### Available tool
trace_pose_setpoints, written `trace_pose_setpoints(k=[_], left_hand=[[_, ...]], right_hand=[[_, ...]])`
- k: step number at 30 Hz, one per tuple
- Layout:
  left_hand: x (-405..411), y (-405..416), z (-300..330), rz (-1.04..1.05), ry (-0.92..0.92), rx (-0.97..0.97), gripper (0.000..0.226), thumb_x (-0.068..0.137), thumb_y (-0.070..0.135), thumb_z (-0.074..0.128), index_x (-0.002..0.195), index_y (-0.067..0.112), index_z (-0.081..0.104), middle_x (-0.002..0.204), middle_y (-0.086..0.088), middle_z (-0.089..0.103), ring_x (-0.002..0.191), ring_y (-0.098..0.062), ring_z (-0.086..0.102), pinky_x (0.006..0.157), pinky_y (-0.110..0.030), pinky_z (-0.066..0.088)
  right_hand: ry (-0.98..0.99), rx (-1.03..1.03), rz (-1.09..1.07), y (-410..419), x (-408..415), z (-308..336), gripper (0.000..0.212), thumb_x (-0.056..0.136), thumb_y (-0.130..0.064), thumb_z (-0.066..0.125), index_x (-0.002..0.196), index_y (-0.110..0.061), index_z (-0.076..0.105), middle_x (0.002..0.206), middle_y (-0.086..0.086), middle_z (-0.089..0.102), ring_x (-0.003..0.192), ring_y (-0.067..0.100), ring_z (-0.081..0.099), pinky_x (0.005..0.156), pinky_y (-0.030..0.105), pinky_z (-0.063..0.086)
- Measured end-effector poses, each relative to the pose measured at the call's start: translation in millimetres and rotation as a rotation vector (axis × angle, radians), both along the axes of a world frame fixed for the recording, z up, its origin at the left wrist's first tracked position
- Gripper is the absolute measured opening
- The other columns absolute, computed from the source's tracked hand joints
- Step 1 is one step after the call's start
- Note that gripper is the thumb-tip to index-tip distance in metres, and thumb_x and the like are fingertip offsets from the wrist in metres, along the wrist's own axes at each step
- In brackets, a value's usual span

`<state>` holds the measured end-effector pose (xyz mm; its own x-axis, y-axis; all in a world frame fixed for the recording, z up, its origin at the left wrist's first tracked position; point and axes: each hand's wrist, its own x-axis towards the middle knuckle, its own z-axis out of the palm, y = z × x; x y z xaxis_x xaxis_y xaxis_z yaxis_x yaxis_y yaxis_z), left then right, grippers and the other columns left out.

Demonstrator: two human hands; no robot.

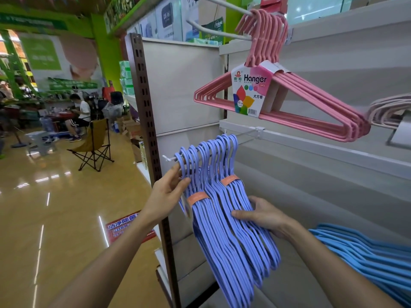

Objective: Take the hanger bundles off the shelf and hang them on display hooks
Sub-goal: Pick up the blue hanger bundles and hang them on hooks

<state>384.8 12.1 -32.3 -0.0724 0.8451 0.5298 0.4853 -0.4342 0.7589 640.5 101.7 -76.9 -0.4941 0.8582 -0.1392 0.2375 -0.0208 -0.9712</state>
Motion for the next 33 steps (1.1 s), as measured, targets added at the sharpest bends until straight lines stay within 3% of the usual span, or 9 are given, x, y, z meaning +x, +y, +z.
trace_pose_setpoints(k=[4,7,12,14,19,23,28,31,33], left_hand=[[2,-7,-9,-0.013,-0.064,0.011,0.06,0.099,0.001,0.052,0.148,0.029,0.032,0.132,0.015,0.056,0.119,0.008,0.057,0.095,-0.012,0.046],[-6,-6,-18,-0.007,-0.089,-0.003,0.062,0.099,0.004,0.053,0.146,0.035,0.029,0.127,0.016,0.063,0.119,0.0,0.06,0.097,-0.017,0.048],[-29,6,-28,0.031,0.002,-0.022,0.035,0.1,0.015,0.056,0.135,0.017,0.058,0.12,0.01,0.07,0.117,-0.008,0.063,0.102,-0.038,0.05],[-38,13,-32,0.025,0.037,-0.015,0.032,0.099,0.022,0.058,0.13,0.013,0.062,0.121,0.006,0.069,0.116,-0.01,0.063,0.1,-0.042,0.051],[-56,29,-30,-0.042,0.125,0.039,0.023,0.095,0.022,0.064,0.117,0.025,0.066,0.111,0.017,0.069,0.103,0.003,0.063,0.086,-0.016,0.049],[-71,42,-23,-0.144,0.205,0.097,0.021,0.093,0.018,0.068,0.113,0.017,0.07,0.106,0.028,0.063,0.101,0.018,0.057,0.085,-0.004,0.041],[-88,60,-19,-0.342,0.383,0.167,0.027,0.094,0.034,0.062,0.114,0.017,0.071,0.108,0.019,0.068,0.104,0.003,0.062,0.091,-0.017,0.045],[-93,70,-17,-0.445,0.461,0.206,0.027,0.095,0.029,0.06,0.115,0.014,0.069,0.107,0.015,0.064,0.101,-0.002,0.061,0.089,-0.014,0.042],[-94,77,-18,-0.465,0.502,0.197,0.032,0.096,0.037,0.055,0.116,0.015,0.067,0.107,0.014,0.064,0.103,-0.006,0.062,0.088,-0.024,0.047]], right_hand=[[-0.072,0.119,-0.061,-3,0,-3,0.059,0.08,-0.028,0.083,0.126,-0.013,0.051,0.119,0.002,0.067,0.097,0.012,0.07,0.081,0.029,0.057],[-0.105,0.167,-0.091,-9,0,-1,0.06,0.082,-0.035,0.08,0.129,-0.019,0.048,0.118,-0.005,0.064,0.1,0.008,0.066,0.082,0.027,0.053],[-0.141,0.267,-0.146,-19,2,0,0.055,0.084,-0.034,0.078,0.129,-0.024,0.048,0.121,-0.011,0.06,0.103,-0.007,0.057,0.075,0.012,0.047],[-0.145,0.28,-0.177,-21,2,0,0.058,0.084,-0.034,0.078,0.132,-0.022,0.048,0.123,-0.01,0.06,0.105,-0.007,0.057,0.077,0.013,0.047],[-0.188,0.306,-0.284,-26,-12,0,0.062,0.083,-0.035,0.078,0.135,-0.019,0.05,0.126,-0.005,0.061,0.106,0.001,0.061,0.087,0.023,0.05],[-0.316,0.394,-0.364,-35,-25,3,0.067,0.082,-0.038,0.079,0.138,-0.017,0.05,0.13,-0.004,0.061,0.113,0.011,0.061,0.104,0.039,0.047],[-0.507,0.564,-0.56,-58,-50,10,0.074,0.086,-0.045,0.072,0.146,-0.012,0.044,0.145,0.006,0.051,0.131,0.019,0.049,0.11,0.034,0.038],[-0.53,0.652,-0.634,-83,-72,10,0.072,0.086,-0.053,0.069,0.145,-0.019,0.045,0.143,-0.001,0.051,0.132,0.016,0.046,0.107,0.027,0.033],[-0.614,0.689,-0.618,-98,-86,9,0.079,0.083,-0.068,0.061,0.145,-0.023,0.043,0.144,-0.005,0.048,0.133,0.015,0.044,0.111,0.034,0.035]])
